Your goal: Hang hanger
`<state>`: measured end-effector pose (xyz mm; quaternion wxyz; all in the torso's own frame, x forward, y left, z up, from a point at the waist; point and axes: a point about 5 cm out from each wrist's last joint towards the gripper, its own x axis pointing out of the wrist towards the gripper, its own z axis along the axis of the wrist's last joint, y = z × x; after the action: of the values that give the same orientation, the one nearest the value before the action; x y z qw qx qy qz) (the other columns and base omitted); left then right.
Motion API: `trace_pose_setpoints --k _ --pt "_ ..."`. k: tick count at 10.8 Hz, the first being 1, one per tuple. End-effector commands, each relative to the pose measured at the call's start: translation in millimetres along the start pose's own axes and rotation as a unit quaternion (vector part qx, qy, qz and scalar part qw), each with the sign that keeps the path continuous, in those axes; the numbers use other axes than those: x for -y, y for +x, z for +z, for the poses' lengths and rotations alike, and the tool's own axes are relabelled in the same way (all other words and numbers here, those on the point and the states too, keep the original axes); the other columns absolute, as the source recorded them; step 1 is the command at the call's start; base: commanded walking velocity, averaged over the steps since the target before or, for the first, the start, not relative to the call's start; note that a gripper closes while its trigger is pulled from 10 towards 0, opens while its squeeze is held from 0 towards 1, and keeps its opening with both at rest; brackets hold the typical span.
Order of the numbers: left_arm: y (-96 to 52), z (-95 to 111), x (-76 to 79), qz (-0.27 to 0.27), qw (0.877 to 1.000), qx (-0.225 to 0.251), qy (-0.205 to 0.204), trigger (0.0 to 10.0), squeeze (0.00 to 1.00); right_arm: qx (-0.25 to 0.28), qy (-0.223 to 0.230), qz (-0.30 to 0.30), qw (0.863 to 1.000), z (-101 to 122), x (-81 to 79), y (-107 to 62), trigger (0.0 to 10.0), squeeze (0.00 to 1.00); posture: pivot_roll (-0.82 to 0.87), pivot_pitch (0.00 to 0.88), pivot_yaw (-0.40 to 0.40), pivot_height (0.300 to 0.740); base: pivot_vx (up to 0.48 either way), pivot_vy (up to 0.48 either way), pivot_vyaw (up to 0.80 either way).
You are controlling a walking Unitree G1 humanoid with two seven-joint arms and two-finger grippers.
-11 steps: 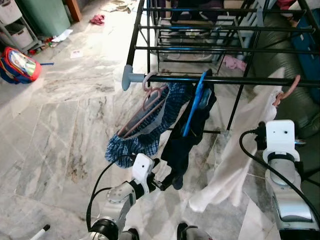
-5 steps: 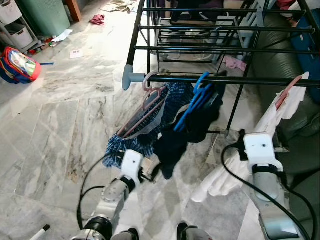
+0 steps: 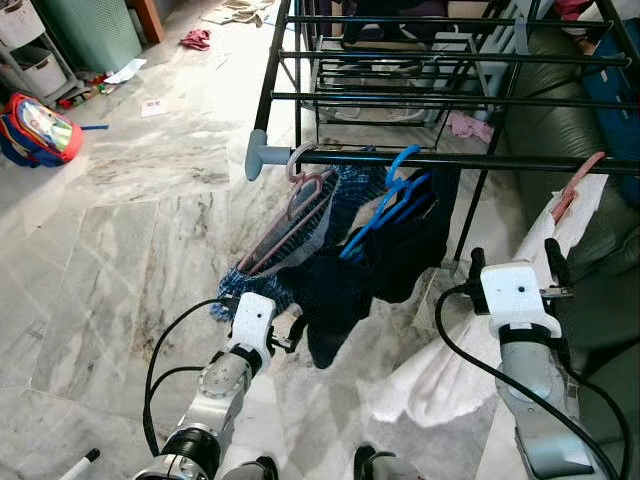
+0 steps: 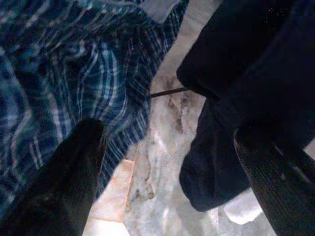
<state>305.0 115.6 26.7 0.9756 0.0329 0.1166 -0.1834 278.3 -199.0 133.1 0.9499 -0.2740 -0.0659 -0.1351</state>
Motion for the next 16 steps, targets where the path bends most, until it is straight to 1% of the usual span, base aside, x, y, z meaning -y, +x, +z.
trace_pose_setpoints --k 1,3,5,6,9,13,15,16 --pt "-1.3 -3.8 1.4 0.001 1.0 -0.011 0.003 10.0 0.0 -0.004 0.001 0.01 1.0 -2.7 -3.8 -2.3 10.0 1.0 -0.08 0.188 0.021 0.74 0.0 0.0 0.0" --pt "-1.8 -5.8 1.8 0.001 1.0 -0.021 0.008 10.0 0.0 -0.004 -0.001 0.011 1.0 -3.6 -4.1 -2.7 10.0 1.0 -0.08 0.192 0.025 0.74 0.0 0.0 0.0" --pt "-2.1 -6.1 1.6 0.001 1.0 -0.025 0.009 10.0 0.0 -0.004 -0.004 0.008 1.0 -4.2 -3.2 -2.3 10.0 1.0 -0.08 0.194 0.027 0.74 -0.324 0.0 0.0" --pt "-1.8 -4.9 1.8 0.002 1.0 -0.023 0.007 10.0 0.0 -0.005 -0.003 0.009 1.0 -4.8 -4.4 -2.5 10.0 1.0 -0.08 0.196 0.026 0.74 0.262 0.0 0.0" --pt "-2.0 -4.7 2.2 0.0 1.0 -0.025 0.006 10.0 0.0 -0.005 -0.002 0.01 1.0 -5.0 -5.3 -1.7 10.0 1.0 -0.08 0.196 0.028 0.74 -0.343 0.0 0.0" --pt "-3.9 -7.4 -1.0 0.003 0.999 -0.032 0.01 10.0 0.0 -0.017 0.014 0.012 1.0 -8.7 -9.5 -4.0 10.0 1.0 -0.08 0.2 0.033 0.74 -0.337 0.0 0.0" --pt "-5.3 -10.8 -3.9 0.008 0.999 -0.043 0.015 10.0 0.0 -0.03 0.027 0.019 0.999 -14.8 -13.3 -4.9 10.0 1.0 -0.07 0.197 0.035 0.74 0.0 0.0 0.0" --pt "-6.5 -15.6 -8.7 0.021 0.998 -0.061 0.02 10.0 0.0 -0.051 0.029 0.025 0.998 -27.3 -16.0 -8.4 10.0 1.0 -0.07 0.191 0.039 0.74 0.0 0.0 0.0"
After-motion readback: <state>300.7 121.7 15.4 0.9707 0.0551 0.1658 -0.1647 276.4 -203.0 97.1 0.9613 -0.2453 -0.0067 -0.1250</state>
